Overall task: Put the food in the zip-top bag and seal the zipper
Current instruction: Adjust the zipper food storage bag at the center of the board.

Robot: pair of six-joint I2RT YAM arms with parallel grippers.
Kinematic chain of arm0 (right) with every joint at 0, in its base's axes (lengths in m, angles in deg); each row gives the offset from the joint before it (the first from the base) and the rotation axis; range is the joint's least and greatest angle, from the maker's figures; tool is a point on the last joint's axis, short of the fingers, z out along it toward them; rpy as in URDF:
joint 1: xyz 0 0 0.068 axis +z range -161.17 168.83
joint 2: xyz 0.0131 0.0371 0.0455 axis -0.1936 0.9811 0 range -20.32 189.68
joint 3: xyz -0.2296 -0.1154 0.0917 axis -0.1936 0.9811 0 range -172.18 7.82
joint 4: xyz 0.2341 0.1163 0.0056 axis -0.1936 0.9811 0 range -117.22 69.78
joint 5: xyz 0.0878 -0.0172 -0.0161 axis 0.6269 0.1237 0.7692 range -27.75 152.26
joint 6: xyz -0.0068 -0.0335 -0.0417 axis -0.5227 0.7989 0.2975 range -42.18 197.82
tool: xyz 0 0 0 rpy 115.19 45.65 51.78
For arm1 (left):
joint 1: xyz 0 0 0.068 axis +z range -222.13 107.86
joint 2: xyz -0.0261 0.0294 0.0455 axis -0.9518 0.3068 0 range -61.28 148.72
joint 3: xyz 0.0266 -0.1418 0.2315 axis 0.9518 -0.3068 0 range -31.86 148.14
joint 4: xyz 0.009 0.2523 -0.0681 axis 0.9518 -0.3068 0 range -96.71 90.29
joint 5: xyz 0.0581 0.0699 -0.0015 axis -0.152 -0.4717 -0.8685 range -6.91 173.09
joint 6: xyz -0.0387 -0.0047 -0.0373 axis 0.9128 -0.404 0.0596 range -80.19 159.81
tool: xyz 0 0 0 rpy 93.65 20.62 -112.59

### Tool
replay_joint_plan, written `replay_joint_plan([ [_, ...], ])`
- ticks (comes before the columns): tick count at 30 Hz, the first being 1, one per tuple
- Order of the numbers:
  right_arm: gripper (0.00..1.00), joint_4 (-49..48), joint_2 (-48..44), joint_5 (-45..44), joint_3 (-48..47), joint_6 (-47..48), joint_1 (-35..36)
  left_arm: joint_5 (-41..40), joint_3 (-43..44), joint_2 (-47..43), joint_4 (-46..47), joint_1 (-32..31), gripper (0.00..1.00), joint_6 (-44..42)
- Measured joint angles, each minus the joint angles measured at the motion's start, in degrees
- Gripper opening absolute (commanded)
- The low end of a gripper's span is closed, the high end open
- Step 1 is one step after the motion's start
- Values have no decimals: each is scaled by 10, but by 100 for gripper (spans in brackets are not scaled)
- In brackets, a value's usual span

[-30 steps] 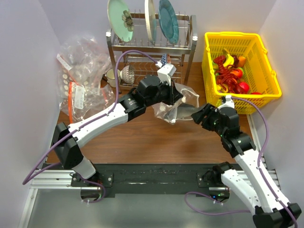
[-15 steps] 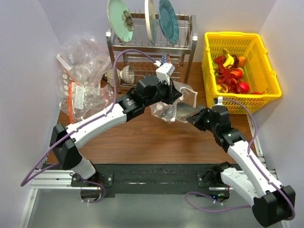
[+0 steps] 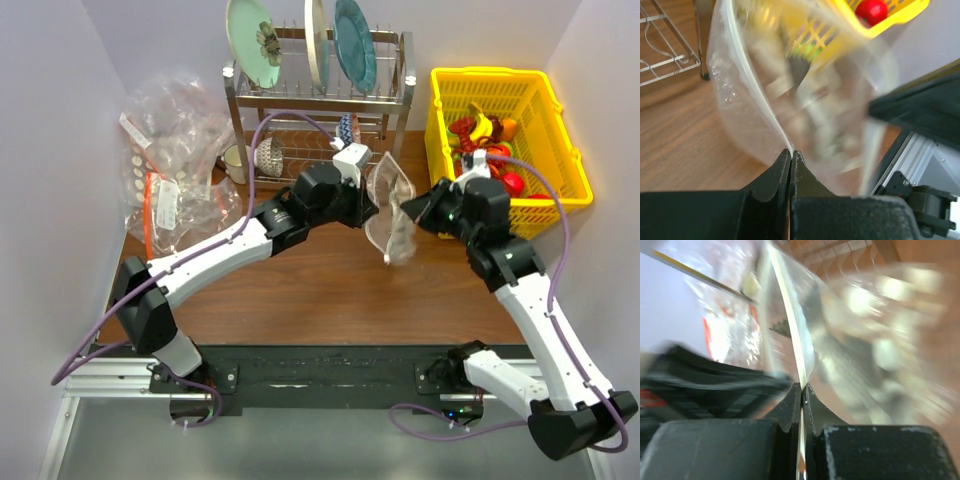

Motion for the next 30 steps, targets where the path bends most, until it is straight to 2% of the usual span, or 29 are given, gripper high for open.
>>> replay_joint_plan([
  [2, 0, 1, 10, -4, -36, 21, 0, 2, 0, 10, -9, 0, 0, -2],
  [5, 0, 15, 22, -19, -39, 43, 0, 0, 16, 23, -53, 0, 0, -12],
  [9, 0, 42, 61, -26, -25, 61, -1, -15, 111, 43, -132, 1, 0, -40],
  [12, 0, 70, 83, -30, -29, 71, -2, -20, 153, 38, -139, 3, 0, -54],
  [18, 0, 94, 76, -32, -129, 93, -3, 5, 103, 39, -134, 6, 0, -55],
  [23, 0, 91, 49, -35, -124, 104, -3, -1, 132, 79, -189, 7, 0, -67],
  [30, 0, 131, 92, -35, -157, 124, -3, 23, 119, 70, -172, 10, 0, -70],
])
